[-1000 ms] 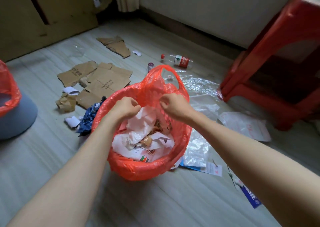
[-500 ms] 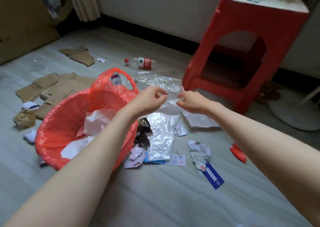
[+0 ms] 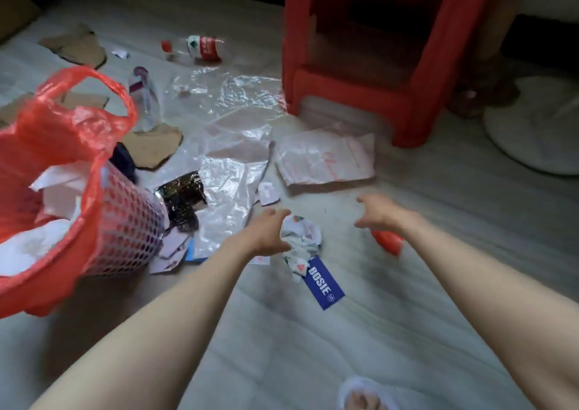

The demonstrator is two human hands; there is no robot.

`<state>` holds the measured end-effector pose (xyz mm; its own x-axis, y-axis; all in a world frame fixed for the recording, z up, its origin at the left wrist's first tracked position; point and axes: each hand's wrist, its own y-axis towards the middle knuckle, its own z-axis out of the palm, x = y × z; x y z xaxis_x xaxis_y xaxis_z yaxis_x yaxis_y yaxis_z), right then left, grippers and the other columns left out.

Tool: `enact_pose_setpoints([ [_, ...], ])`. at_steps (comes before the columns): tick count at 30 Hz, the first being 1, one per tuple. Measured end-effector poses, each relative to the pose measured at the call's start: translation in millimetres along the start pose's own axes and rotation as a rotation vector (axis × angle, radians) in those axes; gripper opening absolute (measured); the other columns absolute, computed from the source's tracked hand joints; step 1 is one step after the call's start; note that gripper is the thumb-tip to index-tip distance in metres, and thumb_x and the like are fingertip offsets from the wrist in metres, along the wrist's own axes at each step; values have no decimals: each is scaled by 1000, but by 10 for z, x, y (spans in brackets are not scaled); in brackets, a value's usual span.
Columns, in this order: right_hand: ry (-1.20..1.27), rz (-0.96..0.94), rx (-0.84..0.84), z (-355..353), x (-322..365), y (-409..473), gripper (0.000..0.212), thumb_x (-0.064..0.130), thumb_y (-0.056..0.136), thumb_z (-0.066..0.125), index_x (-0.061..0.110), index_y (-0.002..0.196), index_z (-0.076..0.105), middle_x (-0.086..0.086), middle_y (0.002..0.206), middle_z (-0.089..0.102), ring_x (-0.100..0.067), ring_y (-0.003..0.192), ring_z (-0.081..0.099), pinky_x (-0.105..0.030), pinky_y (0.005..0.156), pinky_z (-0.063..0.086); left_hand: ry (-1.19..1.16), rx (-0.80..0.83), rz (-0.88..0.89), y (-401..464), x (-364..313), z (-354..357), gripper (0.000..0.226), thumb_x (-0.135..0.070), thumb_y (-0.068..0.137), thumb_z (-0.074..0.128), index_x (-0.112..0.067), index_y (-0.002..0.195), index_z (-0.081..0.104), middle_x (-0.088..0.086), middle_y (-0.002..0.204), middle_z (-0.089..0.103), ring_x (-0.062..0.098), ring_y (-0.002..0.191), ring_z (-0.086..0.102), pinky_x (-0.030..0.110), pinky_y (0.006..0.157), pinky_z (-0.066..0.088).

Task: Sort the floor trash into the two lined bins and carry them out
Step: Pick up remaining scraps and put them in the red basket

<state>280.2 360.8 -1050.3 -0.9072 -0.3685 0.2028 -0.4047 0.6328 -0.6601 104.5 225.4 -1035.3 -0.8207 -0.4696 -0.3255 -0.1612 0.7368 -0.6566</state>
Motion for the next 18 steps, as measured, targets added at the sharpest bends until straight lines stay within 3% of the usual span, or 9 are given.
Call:
enact_pose_setpoints([
  [5,20,109,23,365,-382,92,79,23,81,67,21,146,21,-20,152,11,-42,139,17,-47,112,29,163,80,-29,133,-164,316,98,-37,78,71,-28,149,5,10,157,-7,29,145,1,46,116,20],
  [10,108,143,-154,527,-414,181,49,19,95,46,12,139,29,-21,140,26,-41,127,33,-42,101,38,296,35,-18,296,-182,319,97,-33,80,69,-29,149,1,9,157,-12,30,145,-6,45,117,16],
  [14,179,157,-258,638,-396,225,35,19,97,42,0,126,43,-23,131,34,-42,120,43,-43,99,39,336,-18,26,365,-198,465,99,-35,79,70,-29,149,1,6,157,-14,33,144,-12,47,118,10],
  [18,259,91,-183,734,-334,156,33,22,97,43,-2,118,49,-24,124,45,-41,113,49,-40,95,39,351,-30,39,386,-140,623,99,-35,79,69,-29,149,-1,5,157,-14,34,144,-13,47,116,9],
])
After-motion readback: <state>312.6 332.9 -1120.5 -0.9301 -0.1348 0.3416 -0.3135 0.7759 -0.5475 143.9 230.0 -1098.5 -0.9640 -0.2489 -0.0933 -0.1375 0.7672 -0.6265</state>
